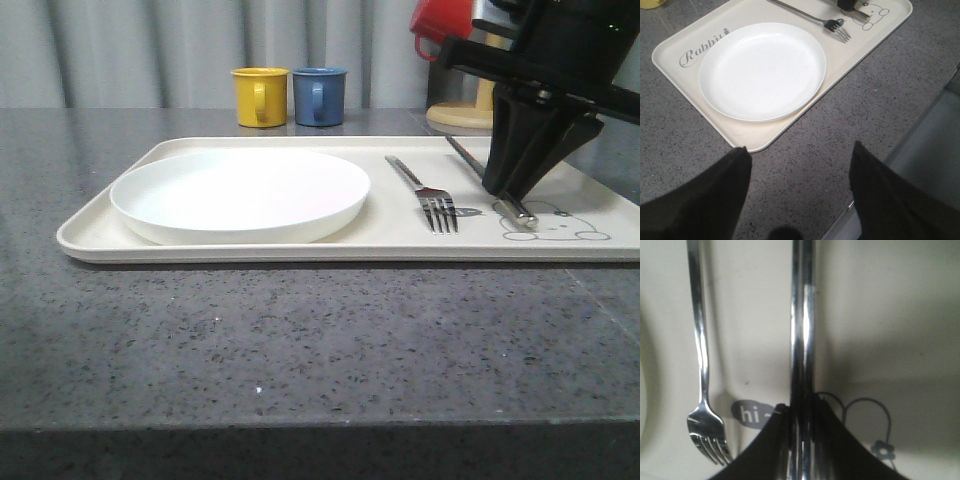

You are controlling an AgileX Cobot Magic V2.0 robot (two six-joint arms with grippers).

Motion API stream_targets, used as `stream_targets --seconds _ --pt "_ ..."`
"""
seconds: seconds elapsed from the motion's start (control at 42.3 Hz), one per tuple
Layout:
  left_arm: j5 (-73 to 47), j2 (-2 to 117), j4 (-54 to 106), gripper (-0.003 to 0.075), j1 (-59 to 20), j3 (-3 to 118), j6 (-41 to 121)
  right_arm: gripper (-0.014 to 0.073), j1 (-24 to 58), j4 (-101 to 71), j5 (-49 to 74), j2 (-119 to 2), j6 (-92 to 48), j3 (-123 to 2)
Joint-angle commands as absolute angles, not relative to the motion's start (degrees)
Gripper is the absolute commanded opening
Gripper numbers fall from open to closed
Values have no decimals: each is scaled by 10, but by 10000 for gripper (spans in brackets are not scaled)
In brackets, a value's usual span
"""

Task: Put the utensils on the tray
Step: 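Lay the chopsticks on the tray beside the fork and release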

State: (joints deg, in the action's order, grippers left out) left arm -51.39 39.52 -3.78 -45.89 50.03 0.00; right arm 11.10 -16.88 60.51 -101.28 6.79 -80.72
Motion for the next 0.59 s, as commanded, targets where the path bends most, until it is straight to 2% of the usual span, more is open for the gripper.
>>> stream_targets --seconds 0.0,0.118,0.237,0.308,0.568 --pt "-475 395 -40 428 -464 516 -5 61 110 -187 596 -994 69 -825" --pt "-475 395 -40 428 -464 516 -5 115 110 -186 597 -993 69 -825" --pt "-475 395 -40 428 -464 516 -5 269 110 -172 595 -983 69 -825" --pt "-475 395 -40 428 -464 516 -5 320 110 -159 593 -972 69 -825" --pt "-475 395 -40 428 -464 516 -5 322 109 -56 611 -874 26 -827"
